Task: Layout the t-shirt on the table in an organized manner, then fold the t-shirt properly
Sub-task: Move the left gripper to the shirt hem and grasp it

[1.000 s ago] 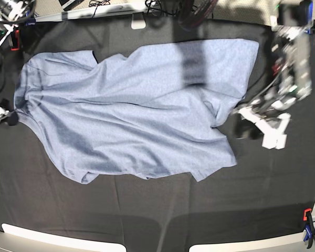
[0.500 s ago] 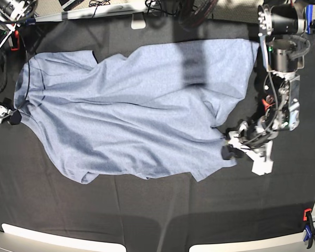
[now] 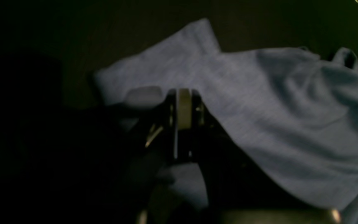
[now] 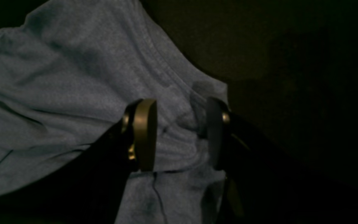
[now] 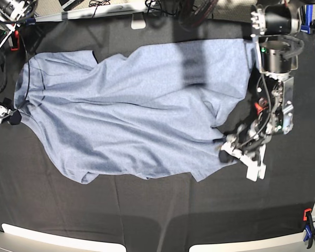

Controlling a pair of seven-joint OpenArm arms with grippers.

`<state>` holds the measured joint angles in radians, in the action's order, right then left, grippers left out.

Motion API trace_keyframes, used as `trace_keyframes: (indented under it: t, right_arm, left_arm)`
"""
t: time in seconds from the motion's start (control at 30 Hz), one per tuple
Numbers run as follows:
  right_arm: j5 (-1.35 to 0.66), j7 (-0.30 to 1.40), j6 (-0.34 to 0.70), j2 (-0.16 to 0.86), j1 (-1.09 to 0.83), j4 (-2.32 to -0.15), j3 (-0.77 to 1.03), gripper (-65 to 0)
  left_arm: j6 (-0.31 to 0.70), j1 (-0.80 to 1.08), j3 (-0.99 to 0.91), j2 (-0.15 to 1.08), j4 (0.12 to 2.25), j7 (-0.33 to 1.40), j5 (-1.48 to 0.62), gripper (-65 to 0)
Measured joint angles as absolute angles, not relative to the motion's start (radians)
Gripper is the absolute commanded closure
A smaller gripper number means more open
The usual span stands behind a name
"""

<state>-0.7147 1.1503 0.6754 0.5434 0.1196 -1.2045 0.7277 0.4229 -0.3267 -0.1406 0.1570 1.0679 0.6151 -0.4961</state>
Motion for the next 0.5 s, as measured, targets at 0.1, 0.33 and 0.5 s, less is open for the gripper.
trace_keyframes:
  t: [0.1, 0.33, 0.5]
  right_arm:
    - [-0.715, 1.150, 0.675, 0.544, 0.120, -1.205, 0.728, -25.3]
    - [-0.715, 1.151, 0.675, 0.543, 0.121, -1.205, 0.728, -25.3]
    - [-0.713, 1.150, 0.675, 0.543, 0.121, -1.205, 0.728, -25.3]
  left_arm:
    - [0.427, -0.327, -0.140, 0.145, 1.089, 0.580, -0.408, -3.3]
    - [0.197, -0.315, -0.141, 0.153, 1.089, 0.445, -0.189, -27.4]
    - [0.199, -0.300, -0.144, 0.163, 1.087, 0.426, -0.194, -27.4]
